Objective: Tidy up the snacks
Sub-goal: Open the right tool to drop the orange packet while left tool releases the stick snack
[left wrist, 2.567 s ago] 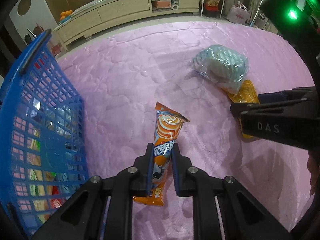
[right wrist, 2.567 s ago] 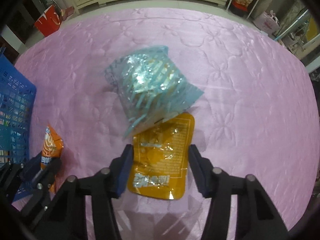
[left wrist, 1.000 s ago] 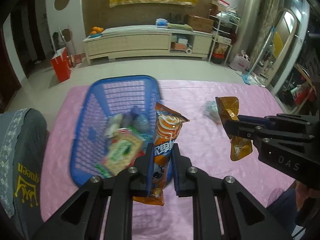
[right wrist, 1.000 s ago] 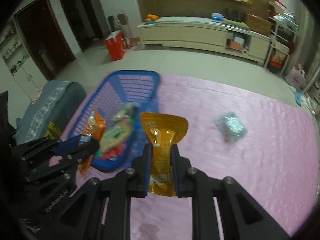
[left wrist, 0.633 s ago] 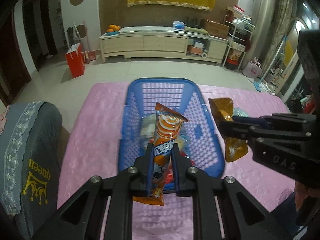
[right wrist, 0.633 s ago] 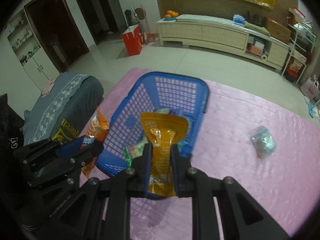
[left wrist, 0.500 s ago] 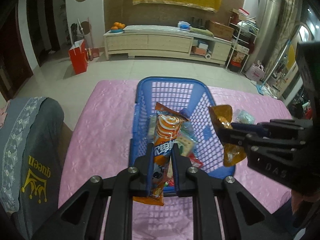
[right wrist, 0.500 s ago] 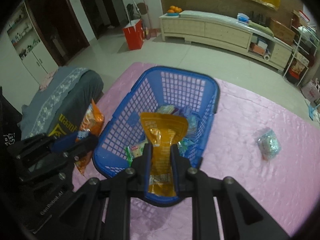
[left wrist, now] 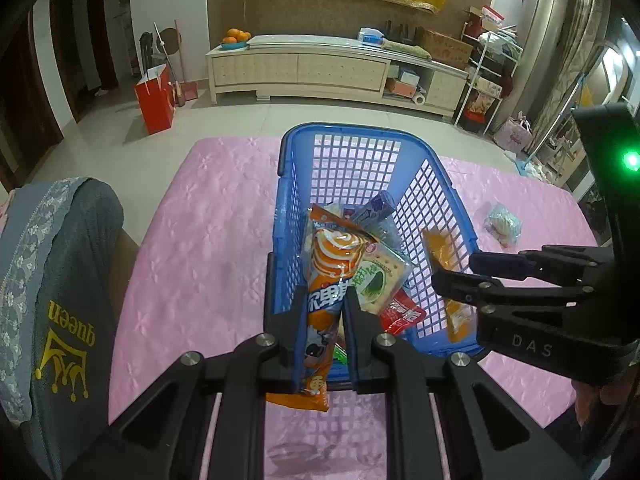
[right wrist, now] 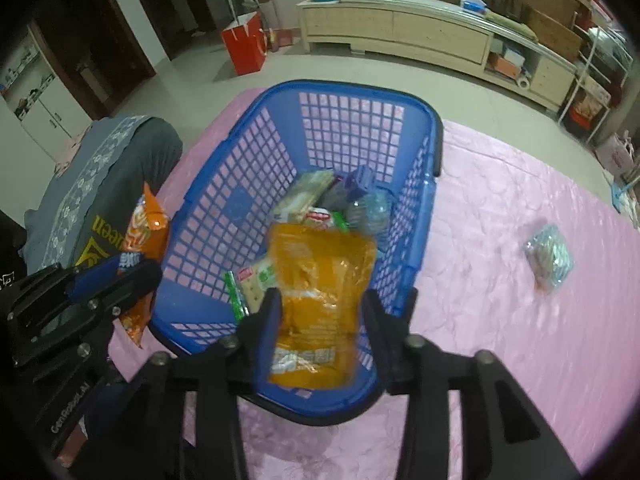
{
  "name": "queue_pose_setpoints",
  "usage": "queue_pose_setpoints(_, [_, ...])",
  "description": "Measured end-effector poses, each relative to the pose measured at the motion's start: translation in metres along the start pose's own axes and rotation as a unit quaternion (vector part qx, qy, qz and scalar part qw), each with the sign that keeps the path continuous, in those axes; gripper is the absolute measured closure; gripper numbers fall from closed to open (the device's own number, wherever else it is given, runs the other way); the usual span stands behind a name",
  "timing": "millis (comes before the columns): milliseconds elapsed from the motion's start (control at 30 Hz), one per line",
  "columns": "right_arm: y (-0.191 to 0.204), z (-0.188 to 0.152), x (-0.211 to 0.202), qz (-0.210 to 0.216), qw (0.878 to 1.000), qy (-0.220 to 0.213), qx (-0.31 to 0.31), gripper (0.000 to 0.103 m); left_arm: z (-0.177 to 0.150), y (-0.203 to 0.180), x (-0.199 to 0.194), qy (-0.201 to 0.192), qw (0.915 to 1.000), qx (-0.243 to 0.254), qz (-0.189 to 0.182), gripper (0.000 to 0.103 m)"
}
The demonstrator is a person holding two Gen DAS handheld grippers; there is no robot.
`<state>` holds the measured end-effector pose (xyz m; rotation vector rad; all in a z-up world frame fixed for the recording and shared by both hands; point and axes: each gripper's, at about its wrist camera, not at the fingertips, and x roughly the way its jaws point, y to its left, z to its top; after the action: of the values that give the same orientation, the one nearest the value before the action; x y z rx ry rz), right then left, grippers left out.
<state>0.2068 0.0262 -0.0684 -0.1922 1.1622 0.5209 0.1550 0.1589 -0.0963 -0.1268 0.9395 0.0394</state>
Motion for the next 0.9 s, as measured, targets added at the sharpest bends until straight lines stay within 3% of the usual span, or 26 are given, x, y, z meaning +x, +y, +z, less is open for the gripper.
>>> queue_pose_setpoints(133, [0.0, -0.005, -0.009, -0.021, 1.0, -0.012, -0.007, 0.032, 0.001, -0.005, -0.004, -0.001, 1.0, 0.004, -0.002, 0.088])
queue_pose_setpoints(433, [-0.024, -0.021, -0.037, -0.008, 0.999, -0.037, 0.003, 0.021, -0.001, -0.028, -0.016, -0.004, 0.9997, 0.024, -0.007, 0.088])
queue_pose_setpoints(900, [-0.062, -0.032, -0.053, -0.007, 0.998, -0.06, 0.018, 0.019, 0.007, -0.072, -0.003, 0.001, 0.9977, 0.066, -0.013, 0.088])
